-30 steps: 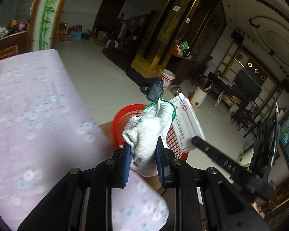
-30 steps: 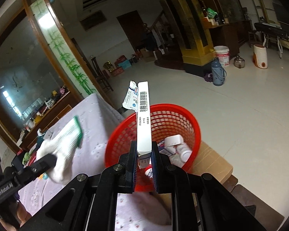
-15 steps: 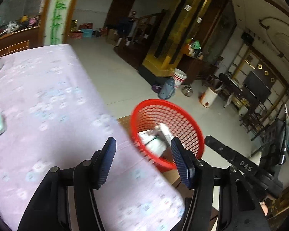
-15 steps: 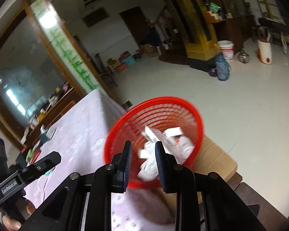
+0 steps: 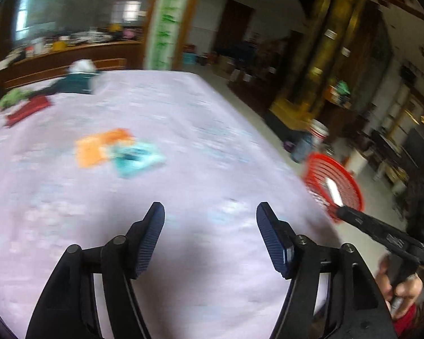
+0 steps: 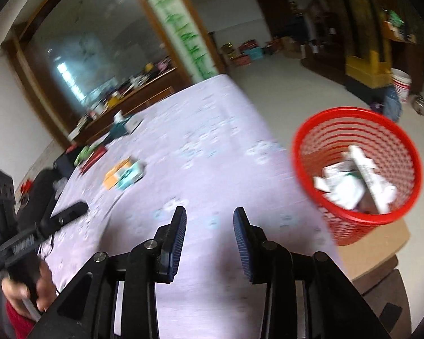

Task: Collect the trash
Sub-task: 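Move the left tool back over the table and grasp the orange box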

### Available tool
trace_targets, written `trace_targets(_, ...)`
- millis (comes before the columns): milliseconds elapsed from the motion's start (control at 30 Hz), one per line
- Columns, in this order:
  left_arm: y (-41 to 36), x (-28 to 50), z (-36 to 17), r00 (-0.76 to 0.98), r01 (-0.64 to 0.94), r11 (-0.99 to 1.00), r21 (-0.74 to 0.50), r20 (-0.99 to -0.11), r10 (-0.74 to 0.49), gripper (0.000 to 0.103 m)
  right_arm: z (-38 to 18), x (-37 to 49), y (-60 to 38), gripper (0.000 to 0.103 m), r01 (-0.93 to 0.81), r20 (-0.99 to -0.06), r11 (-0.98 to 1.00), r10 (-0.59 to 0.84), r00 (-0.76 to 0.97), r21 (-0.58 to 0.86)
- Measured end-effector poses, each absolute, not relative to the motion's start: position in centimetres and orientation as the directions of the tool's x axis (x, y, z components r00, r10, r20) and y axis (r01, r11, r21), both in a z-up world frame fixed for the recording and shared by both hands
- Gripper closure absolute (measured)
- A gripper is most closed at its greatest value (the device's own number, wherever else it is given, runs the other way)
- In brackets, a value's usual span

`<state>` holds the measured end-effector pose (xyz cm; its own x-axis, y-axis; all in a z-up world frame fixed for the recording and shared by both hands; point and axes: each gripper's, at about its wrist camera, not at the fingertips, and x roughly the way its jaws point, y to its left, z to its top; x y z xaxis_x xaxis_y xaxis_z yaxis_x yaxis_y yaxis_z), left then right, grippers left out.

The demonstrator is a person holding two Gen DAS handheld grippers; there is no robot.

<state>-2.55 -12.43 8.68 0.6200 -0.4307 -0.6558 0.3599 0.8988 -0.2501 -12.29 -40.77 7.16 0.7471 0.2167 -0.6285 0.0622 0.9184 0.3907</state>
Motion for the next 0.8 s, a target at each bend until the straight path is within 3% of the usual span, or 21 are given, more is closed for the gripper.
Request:
trace_targets(267, -4.8, 7.1, 9.1, 0.647, 0.207, 0.947, -0.248, -0.691, -0.322, 0.035, 7.1, -10.6, -36.1, 0.06, -0.012, -0.646, 0.926, 0.272, 0.713, 0.377)
trace_targets(600, -3.3, 19.4, 3.6, 0.551, 0.149, 0.914, -0.377, -0.736, -0.394, 0.034, 6.5, -9.4, -35.6, 0.059, 0.003, -0.684, 0.935, 0.257, 0.683, 0.354)
trace_targets(800, -2.4, 20.8, 1.7, 0.48, 0.131, 0.874, -0.468, -0.742, -0.469, 0.035, 6.2, -9.1, -35.9, 0.059, 0.015, -0.696, 0.936, 0.25, 0.673, 0.351)
